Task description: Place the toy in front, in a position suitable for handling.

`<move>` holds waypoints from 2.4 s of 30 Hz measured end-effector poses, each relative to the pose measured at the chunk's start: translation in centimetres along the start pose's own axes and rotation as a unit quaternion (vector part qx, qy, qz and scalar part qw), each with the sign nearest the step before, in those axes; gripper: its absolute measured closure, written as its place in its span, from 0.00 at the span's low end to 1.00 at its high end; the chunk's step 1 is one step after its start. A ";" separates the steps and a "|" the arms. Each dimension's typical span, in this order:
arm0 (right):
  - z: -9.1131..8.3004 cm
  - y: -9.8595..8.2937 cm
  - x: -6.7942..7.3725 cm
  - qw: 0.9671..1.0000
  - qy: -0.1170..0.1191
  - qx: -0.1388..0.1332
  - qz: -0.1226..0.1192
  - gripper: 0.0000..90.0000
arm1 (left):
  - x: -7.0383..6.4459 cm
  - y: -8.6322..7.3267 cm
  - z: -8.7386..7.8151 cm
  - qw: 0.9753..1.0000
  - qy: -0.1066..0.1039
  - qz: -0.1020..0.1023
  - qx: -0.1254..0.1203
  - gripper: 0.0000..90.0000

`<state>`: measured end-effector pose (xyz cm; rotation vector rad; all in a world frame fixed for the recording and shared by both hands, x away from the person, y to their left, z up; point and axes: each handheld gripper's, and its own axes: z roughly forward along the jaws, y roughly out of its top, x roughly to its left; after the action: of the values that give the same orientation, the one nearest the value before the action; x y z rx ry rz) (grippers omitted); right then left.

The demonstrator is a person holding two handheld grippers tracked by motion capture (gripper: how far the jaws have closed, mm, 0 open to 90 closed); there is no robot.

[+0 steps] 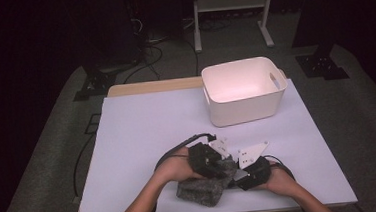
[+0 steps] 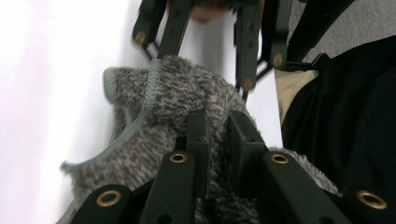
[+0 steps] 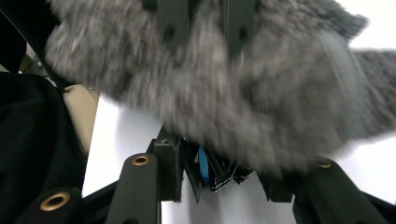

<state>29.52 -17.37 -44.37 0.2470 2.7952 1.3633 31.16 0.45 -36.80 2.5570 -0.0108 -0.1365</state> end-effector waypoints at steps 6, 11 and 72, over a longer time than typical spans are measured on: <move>0.0 -0.1 -0.1 1.000 0.003 -0.003 0.007 0.63 | 0.2 -0.4 -0.1 1.000 -0.002 -0.004 -0.005 0.89; 0.0 -0.1 0.0 1.000 -0.002 0.002 -0.002 0.62 | 0.3 -2.8 -1.8 1.000 0.012 -0.025 -0.004 0.89; 0.3 0.0 0.1 1.000 -0.006 0.005 -0.007 0.62 | 0.5 -3.7 -2.7 0.999 0.017 -0.030 0.011 0.89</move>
<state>29.46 -17.15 -44.57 0.2349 2.7897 1.3400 31.84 4.98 -36.66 2.5828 0.0768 -0.1161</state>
